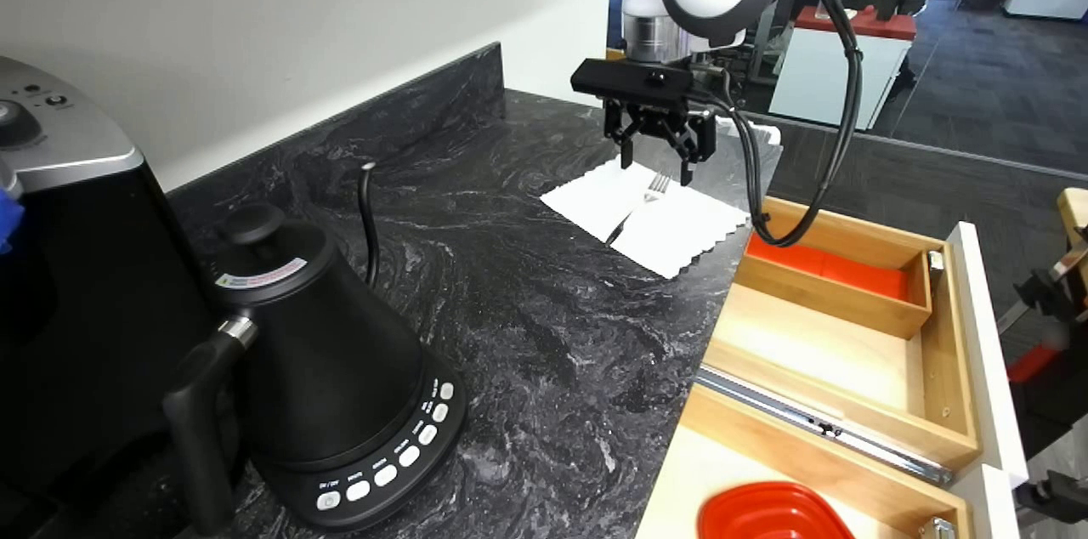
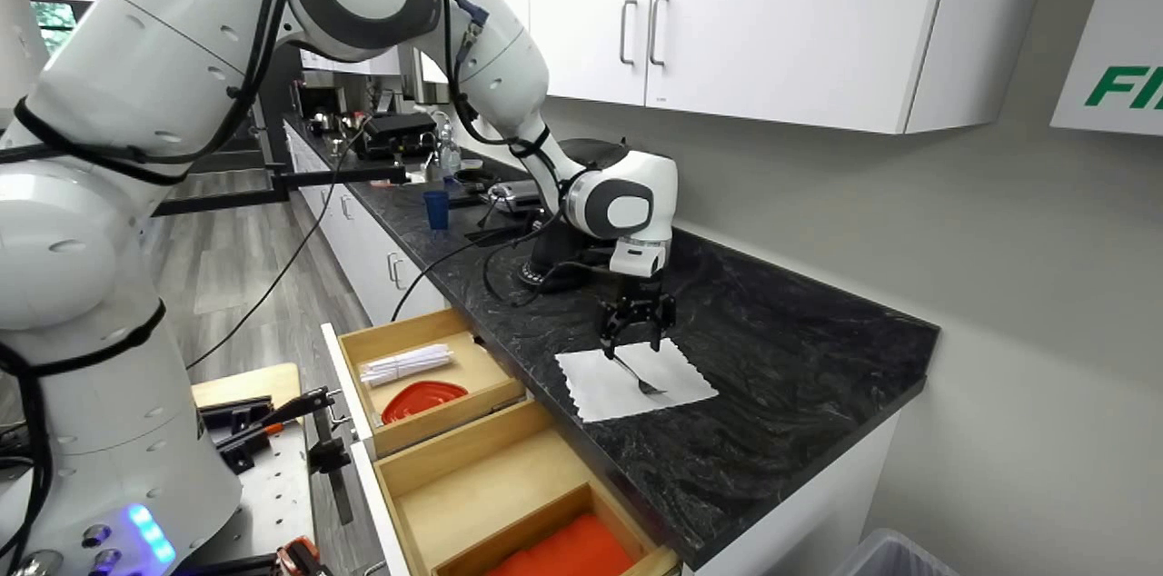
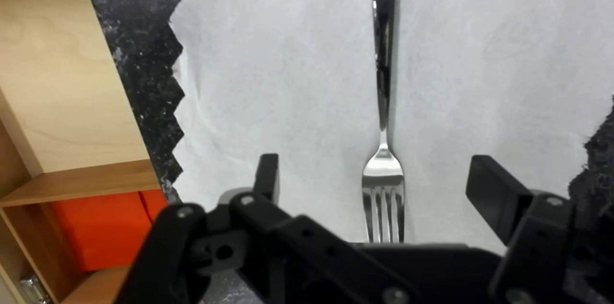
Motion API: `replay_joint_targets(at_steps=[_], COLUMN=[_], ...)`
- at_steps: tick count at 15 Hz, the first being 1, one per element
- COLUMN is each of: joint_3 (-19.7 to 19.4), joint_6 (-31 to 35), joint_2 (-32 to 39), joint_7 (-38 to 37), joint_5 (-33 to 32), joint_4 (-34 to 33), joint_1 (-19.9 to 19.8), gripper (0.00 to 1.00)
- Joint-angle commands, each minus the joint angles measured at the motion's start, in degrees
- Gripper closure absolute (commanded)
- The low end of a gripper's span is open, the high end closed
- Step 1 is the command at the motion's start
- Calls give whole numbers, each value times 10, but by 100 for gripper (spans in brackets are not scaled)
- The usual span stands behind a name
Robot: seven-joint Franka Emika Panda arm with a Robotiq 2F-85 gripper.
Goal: Put the silver fork inside the open drawer on the right
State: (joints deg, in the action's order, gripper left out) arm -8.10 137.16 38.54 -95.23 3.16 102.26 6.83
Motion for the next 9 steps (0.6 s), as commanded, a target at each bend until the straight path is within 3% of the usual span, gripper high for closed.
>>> replay_joint_targets(at_steps=[1, 9], joint_3=[6, 3], joint_6=[4, 20], joint_2=[15, 66], joint_7=[-17, -3], joint_5=[27, 37], joint_4=[-16, -60], joint_1=[-12, -21], gripper=[0, 0])
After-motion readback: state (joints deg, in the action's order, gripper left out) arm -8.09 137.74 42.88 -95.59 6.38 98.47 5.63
